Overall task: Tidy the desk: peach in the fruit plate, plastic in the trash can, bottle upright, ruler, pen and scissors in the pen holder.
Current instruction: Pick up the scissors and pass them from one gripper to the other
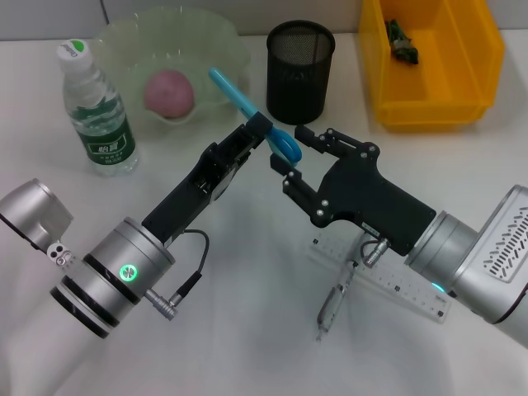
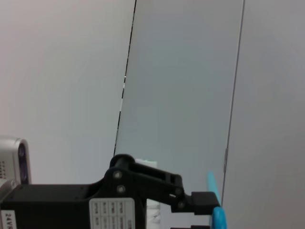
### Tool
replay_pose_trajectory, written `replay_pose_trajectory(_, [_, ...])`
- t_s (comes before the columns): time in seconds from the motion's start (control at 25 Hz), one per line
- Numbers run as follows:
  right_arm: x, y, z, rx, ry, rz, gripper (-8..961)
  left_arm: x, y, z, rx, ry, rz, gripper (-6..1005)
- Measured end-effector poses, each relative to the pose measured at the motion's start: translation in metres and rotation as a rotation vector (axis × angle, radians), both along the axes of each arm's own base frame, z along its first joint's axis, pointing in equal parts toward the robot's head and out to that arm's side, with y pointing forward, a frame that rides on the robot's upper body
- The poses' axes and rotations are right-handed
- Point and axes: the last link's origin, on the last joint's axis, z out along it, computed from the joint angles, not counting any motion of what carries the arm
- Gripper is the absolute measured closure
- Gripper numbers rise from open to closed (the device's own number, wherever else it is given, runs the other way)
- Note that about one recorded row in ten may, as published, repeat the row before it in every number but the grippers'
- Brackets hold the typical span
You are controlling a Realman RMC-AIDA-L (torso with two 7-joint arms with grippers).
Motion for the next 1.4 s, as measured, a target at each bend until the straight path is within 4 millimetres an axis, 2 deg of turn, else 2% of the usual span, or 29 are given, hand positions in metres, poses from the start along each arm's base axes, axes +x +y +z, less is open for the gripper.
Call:
replay_pose_trajectory(0.12, [-0.0003,0.0006,0.0006,0.004,0.004,-0.001,444,-0.0009,-0.0003,-0.0002,0.000,-0.001,0.007,731])
replay_pose_trajectory(0.44, [-0.0009,0.0009,0.0009,0.006,0.006,0.000,601,-0.0014,-0.0002,-0.0006,-0.003,0.000,0.012,731])
replay_pose_trajectory(0.88, [-0.0020,0.0025,0.0004,0.004,0.002,0.003,620,-0.0003,0.0009,-0.0018,-0.011,0.001,0.013,731])
replay_pose_trajectory(1.04, [-0.0020,0.0025,0.0004,-0.001,0.006,0.000,799,0.0004,0.0016,-0.0019,-0.011,0.001,0.010,731])
replay_pose_trajectory(1.4, [-0.0019,0.0026,0.0017,0.003,0.010,0.002,871,0.0007,0.0017,-0.0019,-0.010,0.005,0.006,737])
